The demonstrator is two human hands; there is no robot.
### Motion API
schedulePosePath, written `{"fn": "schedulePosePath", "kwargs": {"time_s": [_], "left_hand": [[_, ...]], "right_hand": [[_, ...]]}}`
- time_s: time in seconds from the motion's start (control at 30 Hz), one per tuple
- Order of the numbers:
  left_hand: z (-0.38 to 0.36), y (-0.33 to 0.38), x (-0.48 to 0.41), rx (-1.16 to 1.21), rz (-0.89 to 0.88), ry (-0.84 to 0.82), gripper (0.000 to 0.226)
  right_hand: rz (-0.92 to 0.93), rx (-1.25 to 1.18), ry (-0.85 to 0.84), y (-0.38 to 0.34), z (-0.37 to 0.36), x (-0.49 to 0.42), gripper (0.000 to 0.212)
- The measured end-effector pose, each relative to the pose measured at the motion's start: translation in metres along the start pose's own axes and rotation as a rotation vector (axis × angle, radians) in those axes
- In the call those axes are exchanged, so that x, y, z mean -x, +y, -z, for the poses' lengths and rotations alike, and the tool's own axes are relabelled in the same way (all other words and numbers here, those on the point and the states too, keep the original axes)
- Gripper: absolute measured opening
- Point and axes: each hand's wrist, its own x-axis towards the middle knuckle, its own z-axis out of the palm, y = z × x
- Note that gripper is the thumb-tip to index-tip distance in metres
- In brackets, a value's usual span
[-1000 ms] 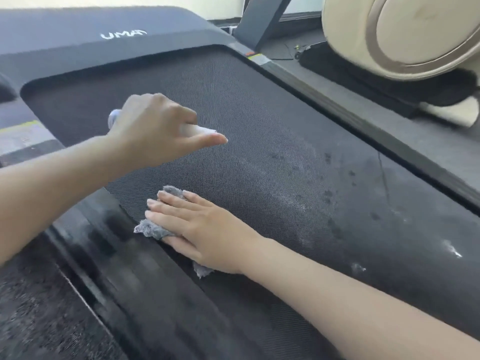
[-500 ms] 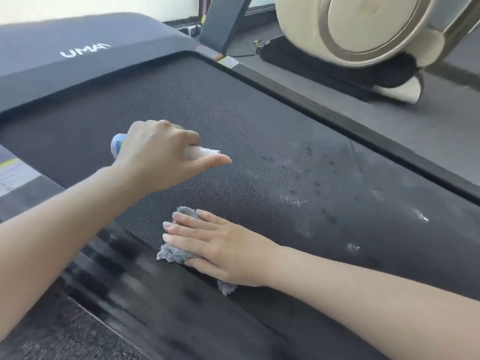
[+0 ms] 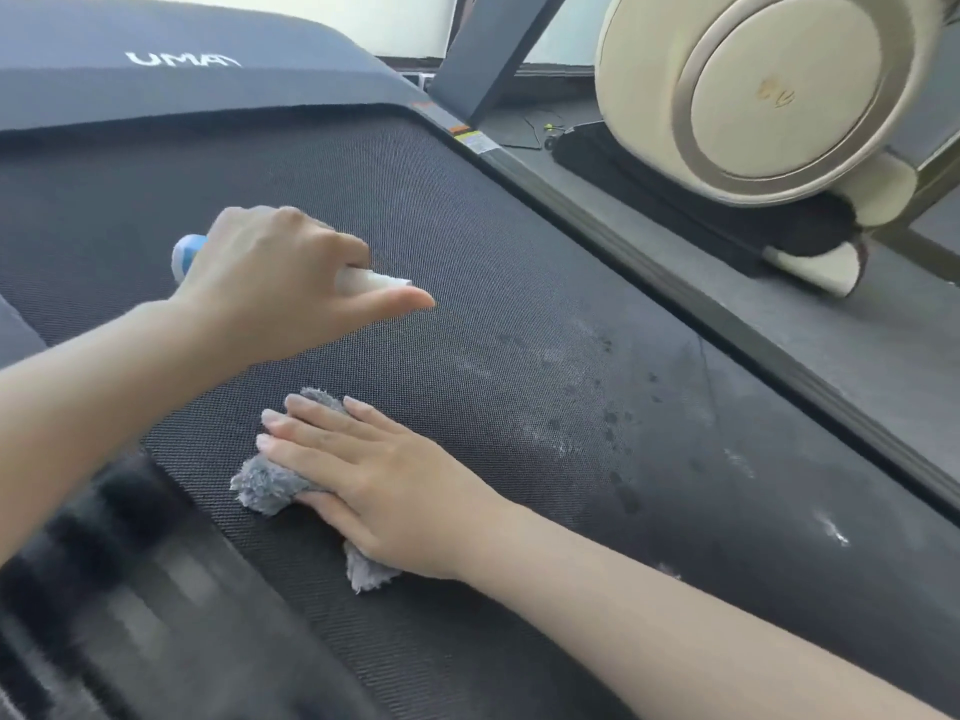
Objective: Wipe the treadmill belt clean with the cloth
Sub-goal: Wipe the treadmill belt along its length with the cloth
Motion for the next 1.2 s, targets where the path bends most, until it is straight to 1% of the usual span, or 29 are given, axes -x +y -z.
{"fn": "schedulePosePath", "kwargs": {"time_s": [0.13,0.2,0.3,0.47,0.6,0.77,0.87,1.03,1.2], "left_hand": [[-0.001,0.004,-0.001,-0.035,0.028,0.012,0.074],[-0.001,0.005,0.0,-0.07,0.039,0.012,0.077],[-0.003,0.005,0.0,-0.093,0.047,0.014,0.08],[-0.009,0.007,-0.006,-0.094,0.038,0.027,0.072],[-0.012,0.004,-0.012,-0.094,0.027,0.003,0.076],[-0.019,0.004,-0.018,-0.064,0.031,-0.028,0.072],[-0.025,0.003,-0.024,-0.056,0.026,-0.045,0.074],[-0.036,0.008,-0.036,-0.077,0.031,-0.037,0.074],[-0.046,0.013,-0.04,-0.075,-0.011,-0.019,0.073]], "right_hand": [[-0.017,-0.015,-0.032,0.015,0.004,-0.002,0.044],[-0.046,-0.016,-0.054,0.029,0.009,-0.004,0.044],[-0.111,-0.027,-0.035,0.053,0.012,-0.007,0.044],[-0.273,-0.013,-0.004,0.105,0.027,-0.012,0.045],[-0.402,0.006,0.008,0.151,0.038,-0.01,0.044],[-0.559,0.043,0.052,0.202,0.047,-0.004,0.043],[-0.67,0.055,0.076,0.229,0.056,0.006,0.042],[-0.782,0.085,0.088,0.267,0.064,0.02,0.042],[-0.918,0.08,0.126,0.289,0.079,0.04,0.043]]}}
